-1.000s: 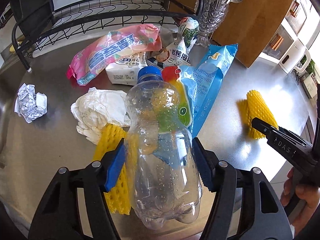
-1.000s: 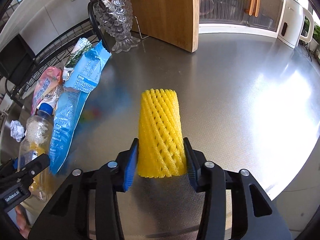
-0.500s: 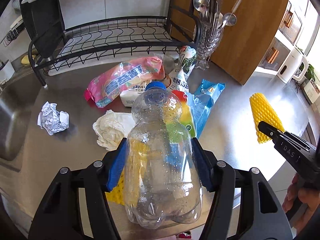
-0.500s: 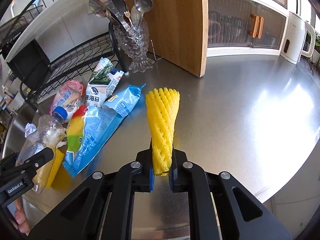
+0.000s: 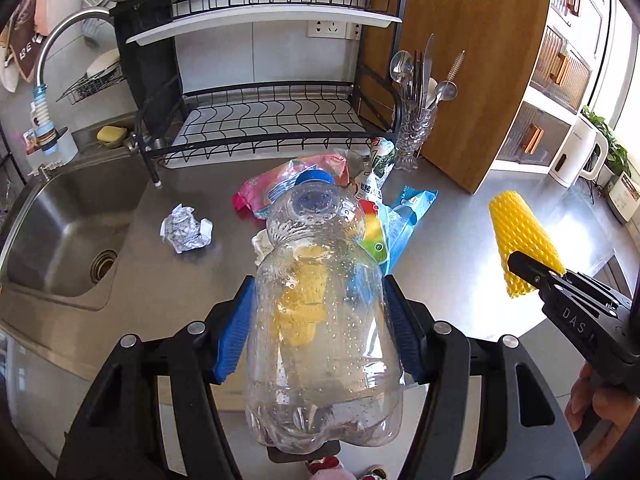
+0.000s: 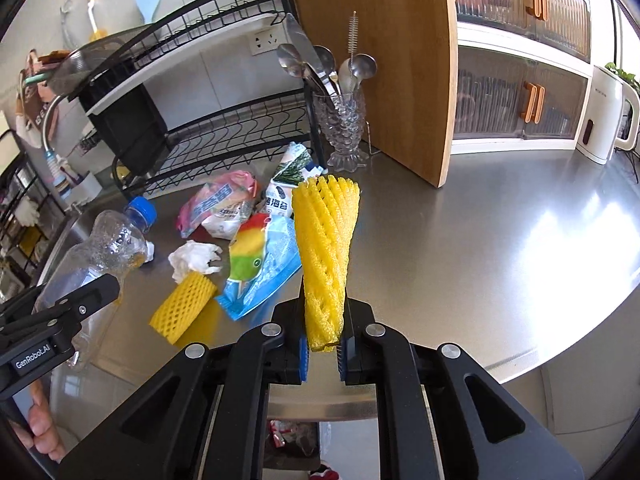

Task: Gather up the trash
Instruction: 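Carry bottle and foam net down over the floor bin with both tools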

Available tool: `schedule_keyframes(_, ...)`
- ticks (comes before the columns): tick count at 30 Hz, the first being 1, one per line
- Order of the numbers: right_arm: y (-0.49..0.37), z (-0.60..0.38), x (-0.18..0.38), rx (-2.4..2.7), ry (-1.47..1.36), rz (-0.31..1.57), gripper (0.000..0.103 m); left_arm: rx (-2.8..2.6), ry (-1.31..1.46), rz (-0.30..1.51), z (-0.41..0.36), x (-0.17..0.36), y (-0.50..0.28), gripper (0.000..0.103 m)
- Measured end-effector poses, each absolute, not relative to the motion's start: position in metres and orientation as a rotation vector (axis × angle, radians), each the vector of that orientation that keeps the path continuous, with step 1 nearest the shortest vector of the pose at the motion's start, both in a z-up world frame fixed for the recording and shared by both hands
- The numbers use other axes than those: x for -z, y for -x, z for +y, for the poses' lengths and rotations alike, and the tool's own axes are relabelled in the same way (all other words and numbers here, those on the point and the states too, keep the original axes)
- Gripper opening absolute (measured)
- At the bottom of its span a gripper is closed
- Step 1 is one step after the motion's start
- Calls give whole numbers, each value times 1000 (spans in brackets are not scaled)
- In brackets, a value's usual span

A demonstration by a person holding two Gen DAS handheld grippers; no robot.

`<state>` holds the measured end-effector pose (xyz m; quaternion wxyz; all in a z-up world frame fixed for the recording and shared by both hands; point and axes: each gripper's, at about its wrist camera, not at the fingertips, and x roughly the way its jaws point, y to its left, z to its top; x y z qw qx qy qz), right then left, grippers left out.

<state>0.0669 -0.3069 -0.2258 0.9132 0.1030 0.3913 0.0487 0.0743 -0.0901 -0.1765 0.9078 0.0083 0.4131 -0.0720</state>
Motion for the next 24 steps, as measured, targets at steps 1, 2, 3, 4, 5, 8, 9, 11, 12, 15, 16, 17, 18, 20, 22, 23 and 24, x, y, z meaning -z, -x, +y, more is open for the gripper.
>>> schedule_keyframes(1,-61,-304,224,-112,-207,803,12,138,-14,852,-86,176,-66,59)
schedule_keyframes(2,-54,-300,223,-124,-202,801,12,128,-10,853,-83,176,-58,59)
schedule_keyframes(3,-48,-297,223,-139,-200,801,12,118,-6,853,-78,177,-49,59)
schedule_keyframes(4,-41,-293,222,-152,-197,802,12,107,-2,854,-74,177,-39,59)
schedule_keyframes(5,-34,-289,222,-166,-193,804,12,97,1,855,-70,179,-30,59)
schedule_keyframes(8,-17,-276,226,-211,-182,817,12,64,18,870,-56,187,-4,59)
schedule_keyframes(9,-11,-271,229,-225,-179,821,12,53,24,877,-52,191,3,59)
schedule_keyframes(11,-1,-262,236,-251,-172,839,12,32,36,896,-44,200,18,59)
schedule_keyframes(12,4,-258,241,-265,-172,851,12,23,43,907,-40,205,24,59)
schedule_keyframes(15,18,-242,255,-303,-160,885,12,1,61,936,-30,221,43,59)
schedule_keyframes(16,22,-237,261,-313,-154,897,12,-4,66,945,-27,227,48,59)
schedule_keyframes(17,26,-232,266,-321,-150,907,12,-11,70,955,-24,234,53,59)
schedule_keyframes(18,30,-228,272,-328,-147,919,12,-15,74,965,-21,240,56,59)
schedule_keyframes(20,37,-221,286,-340,-148,943,12,-20,76,988,-18,256,64,59)
schedule_keyframes(22,43,-215,300,-349,-147,967,12,-20,69,1011,-14,273,69,59)
schedule_keyframes(23,46,-213,308,-352,-147,979,12,-20,65,1024,-14,282,71,59)
schedule_keyframes(24,47,-211,316,-353,-146,994,12,-19,64,1038,-12,292,73,59)
